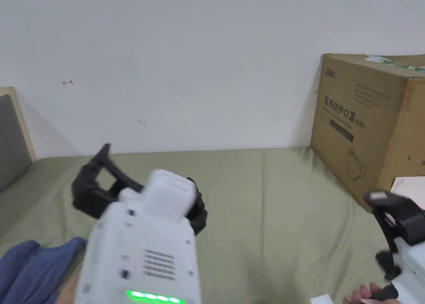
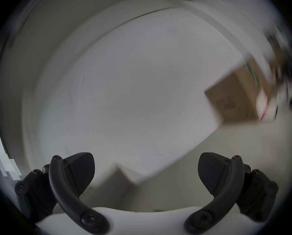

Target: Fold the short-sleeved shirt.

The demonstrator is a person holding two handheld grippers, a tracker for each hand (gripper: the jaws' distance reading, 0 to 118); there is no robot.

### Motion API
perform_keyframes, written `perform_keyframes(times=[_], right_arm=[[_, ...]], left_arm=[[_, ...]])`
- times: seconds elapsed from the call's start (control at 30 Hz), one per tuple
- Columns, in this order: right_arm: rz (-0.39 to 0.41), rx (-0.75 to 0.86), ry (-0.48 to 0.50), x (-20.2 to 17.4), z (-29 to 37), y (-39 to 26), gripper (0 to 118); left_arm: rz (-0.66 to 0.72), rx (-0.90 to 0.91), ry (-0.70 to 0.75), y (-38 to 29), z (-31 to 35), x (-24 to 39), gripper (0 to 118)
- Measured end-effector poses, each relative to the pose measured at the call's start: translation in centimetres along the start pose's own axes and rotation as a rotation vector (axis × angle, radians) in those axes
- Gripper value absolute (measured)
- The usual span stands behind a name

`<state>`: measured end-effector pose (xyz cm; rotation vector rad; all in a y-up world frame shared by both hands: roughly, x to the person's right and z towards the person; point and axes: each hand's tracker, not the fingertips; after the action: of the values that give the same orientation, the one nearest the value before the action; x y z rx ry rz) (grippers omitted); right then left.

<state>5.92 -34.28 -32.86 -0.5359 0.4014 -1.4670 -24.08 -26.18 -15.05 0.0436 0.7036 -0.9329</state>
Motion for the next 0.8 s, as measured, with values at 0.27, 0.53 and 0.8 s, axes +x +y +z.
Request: perform_keyframes(times=[0.27,0.53,0.8], right_arm=[[-0.574,0.009,-0.094,9.1,0.1,1.2,118],[0.609,0.072,0.037,-8.5,1.4,-2.0,118],[1.561,0.288,-0.044,-8.0,1.6,-9.6,118]], left_arm=[[-0.513,0.177,-0.113,-0.7,2.2,4.6,118],[0.747,-0.335,-0.193,-0.5,-2.9,-5.5,118],[0.894,-0.190,-0.102,-3.1,-0.7,-4.7,118]])
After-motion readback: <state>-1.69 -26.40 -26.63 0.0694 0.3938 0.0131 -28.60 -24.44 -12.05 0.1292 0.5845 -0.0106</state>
